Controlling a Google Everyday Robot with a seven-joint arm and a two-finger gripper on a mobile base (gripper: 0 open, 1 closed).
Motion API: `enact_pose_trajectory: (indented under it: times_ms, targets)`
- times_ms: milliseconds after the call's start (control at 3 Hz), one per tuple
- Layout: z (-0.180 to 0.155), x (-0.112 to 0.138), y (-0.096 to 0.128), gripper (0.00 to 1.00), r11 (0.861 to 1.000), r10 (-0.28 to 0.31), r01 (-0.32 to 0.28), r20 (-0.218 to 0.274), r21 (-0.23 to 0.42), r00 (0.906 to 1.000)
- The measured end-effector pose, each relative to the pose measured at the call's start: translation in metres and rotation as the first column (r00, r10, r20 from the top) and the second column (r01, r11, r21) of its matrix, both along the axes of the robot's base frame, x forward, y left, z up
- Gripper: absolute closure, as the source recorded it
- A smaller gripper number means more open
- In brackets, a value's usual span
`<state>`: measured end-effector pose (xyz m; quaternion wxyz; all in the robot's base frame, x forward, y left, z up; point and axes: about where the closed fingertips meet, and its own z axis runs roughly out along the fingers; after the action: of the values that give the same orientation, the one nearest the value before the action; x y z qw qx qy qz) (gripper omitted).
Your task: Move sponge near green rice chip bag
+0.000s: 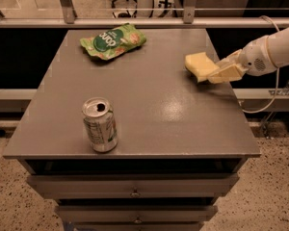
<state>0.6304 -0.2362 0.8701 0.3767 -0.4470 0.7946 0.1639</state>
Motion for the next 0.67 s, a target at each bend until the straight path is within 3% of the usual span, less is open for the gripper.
enact_pose_trajectory:
  times_ms: [333,667]
  targets:
    - [-0.0014,0.0006,0.0022,1.0,1.0,0.004,-0.004,-0.002,0.002,1.0]
    - [-0.002,0.0005,0.003,1.0,1.0,0.005,-0.005,-0.003,0.002,1.0]
